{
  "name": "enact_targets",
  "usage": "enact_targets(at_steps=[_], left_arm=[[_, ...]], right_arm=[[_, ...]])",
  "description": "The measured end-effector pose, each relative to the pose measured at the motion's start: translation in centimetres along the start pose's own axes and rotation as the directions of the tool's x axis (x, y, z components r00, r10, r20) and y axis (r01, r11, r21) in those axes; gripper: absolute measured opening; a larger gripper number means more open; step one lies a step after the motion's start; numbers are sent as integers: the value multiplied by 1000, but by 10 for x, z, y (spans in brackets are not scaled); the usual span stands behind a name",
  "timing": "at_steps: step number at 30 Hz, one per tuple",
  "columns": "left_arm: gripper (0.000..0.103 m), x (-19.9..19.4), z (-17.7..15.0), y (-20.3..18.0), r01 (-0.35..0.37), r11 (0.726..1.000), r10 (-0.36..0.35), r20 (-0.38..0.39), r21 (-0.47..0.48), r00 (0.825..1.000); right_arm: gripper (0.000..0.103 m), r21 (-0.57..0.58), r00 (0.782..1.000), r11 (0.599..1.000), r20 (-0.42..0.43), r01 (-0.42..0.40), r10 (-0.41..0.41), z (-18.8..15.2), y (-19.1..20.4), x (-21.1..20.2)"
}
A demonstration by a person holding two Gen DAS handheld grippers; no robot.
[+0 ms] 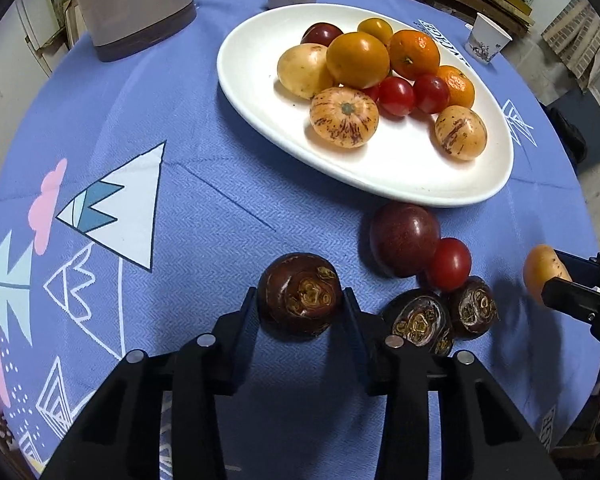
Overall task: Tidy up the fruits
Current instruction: 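Grasp a striped melon-pear with the right tool while the left tool grasps a brown fruit, then carry the melon-pear and brown fruit over the plate and open both tools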
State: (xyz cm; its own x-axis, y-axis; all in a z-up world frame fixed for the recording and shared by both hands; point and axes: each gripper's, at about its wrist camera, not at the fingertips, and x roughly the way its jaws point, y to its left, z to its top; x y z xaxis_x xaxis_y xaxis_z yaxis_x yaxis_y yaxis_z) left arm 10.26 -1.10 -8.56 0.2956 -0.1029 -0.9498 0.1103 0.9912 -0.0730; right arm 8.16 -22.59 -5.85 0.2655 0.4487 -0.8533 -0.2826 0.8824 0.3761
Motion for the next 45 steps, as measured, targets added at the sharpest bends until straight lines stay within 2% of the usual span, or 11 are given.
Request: enact_targets(at_steps=[6, 11, 15, 23, 29, 37, 45], left_arm=[[41, -4, -3, 3, -7, 999, 6, -29, -51, 1000], [41, -28, -12, 16, 10, 998, -10, 0, -65, 1000], [41, -48, -8, 18, 34, 997, -31, 41, -64, 999], [41, -80, 33, 5, 79, 996, -75, 128, -30, 989], [41, -73, 90, -20, 99, 995, -103, 172, 29, 980], [41, -42, 144, -29, 85, 995, -93, 163, 52, 982], [41, -20, 153, -22, 73, 997, -75, 129, 21, 989]], right_arm=[[44, 3, 1000, 1000, 21, -7, 7, 1, -1, -10], [44, 5, 998, 1000, 52, -19, 19, 7, -1, -22], [44, -3, 996, 999, 87, -32, 32, 20, 3, -34], [44, -25, 986, 999, 157, -45, 49, 62, 7, -49], [44, -22, 982, 998, 180, -58, 61, 104, 8, -31], [44, 5, 982, 999, 182, -51, 49, 143, -3, 2], [45, 11, 989, 999, 141, -49, 47, 152, -4, 29]])
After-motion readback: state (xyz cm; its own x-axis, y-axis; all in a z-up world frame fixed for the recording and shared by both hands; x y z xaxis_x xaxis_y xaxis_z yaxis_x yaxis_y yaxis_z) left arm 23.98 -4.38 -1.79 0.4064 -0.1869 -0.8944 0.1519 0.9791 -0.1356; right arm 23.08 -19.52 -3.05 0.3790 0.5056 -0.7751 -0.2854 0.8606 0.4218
